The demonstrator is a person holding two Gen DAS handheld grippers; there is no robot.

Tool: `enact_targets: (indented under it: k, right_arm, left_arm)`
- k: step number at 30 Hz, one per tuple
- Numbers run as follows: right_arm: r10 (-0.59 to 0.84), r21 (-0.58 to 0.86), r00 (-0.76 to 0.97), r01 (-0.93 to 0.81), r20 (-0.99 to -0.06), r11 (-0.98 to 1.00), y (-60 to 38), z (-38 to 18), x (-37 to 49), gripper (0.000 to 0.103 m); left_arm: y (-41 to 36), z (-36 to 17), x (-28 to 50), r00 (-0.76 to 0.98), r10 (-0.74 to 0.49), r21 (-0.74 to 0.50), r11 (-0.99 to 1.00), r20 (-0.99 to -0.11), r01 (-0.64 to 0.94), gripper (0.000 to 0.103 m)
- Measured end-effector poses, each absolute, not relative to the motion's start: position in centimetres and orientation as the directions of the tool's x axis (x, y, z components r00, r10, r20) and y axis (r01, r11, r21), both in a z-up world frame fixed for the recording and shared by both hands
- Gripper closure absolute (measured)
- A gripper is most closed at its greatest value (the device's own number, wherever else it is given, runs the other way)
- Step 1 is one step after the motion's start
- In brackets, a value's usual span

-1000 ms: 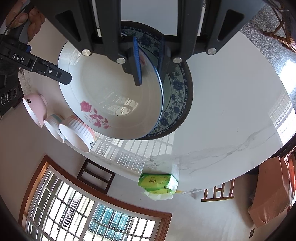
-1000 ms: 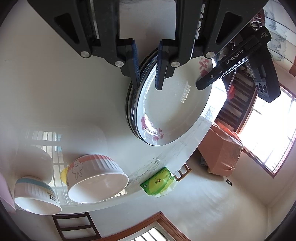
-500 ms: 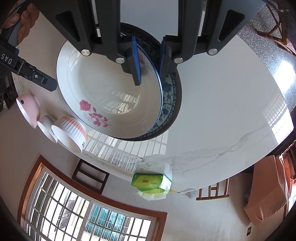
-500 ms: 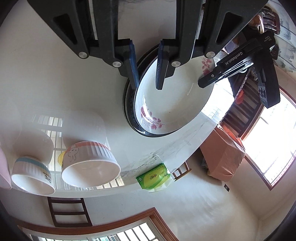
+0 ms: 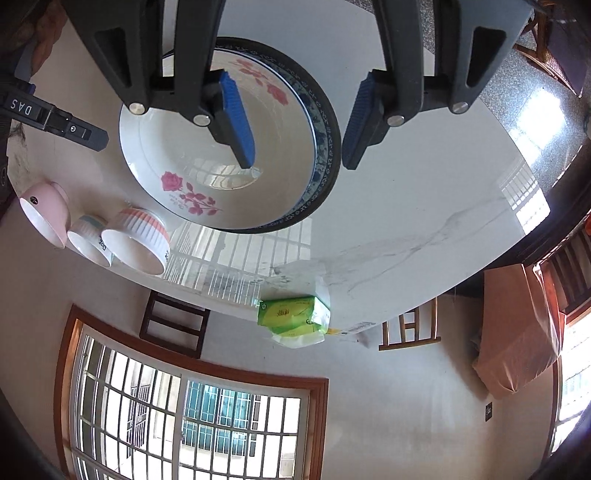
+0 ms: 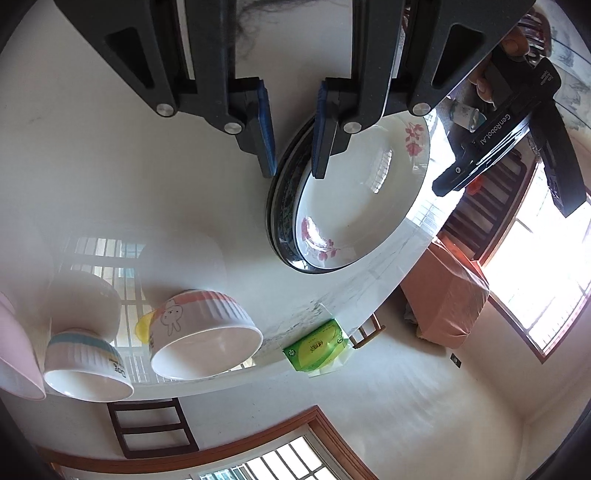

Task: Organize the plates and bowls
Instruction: 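Move both grippers to the rim of the pink bowl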

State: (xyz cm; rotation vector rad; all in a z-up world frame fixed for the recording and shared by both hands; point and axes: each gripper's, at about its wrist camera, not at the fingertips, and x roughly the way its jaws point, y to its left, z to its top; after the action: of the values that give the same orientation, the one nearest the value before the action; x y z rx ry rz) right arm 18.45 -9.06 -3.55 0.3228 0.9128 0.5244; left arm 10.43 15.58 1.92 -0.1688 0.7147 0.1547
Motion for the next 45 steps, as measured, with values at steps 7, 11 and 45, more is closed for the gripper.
enact_targets:
  k: [7, 11, 45]
  right_arm:
    - [0.505, 0.513, 0.567, -0.163, -0.650, 0.843, -15.5, -5.1, 17.6, 0.083]
    - [0.504, 0.575, 0.591, -0.082, -0.630, 0.814, -19.9, -6.1, 16.6, 0.083]
    - [0.255, 0.485, 0.644, 0.206, -0.721, 0.850, -43.7, 0.6, 30.3, 0.061]
  left_arm:
    - [13.2, 2.4, 10.6, 0.745, 0.048, -0.095, 0.984, -0.666, -0.148, 0.053]
    - [10.7, 2.8, 11.1, 0.739, -0.027, -0.126, 0.989, -0.673, -0.079, 0.053]
    - [-19.4, 2.2, 35.9, 0.400, -0.481, -0.376, 0.871, -0.780, 0.315, 0.053]
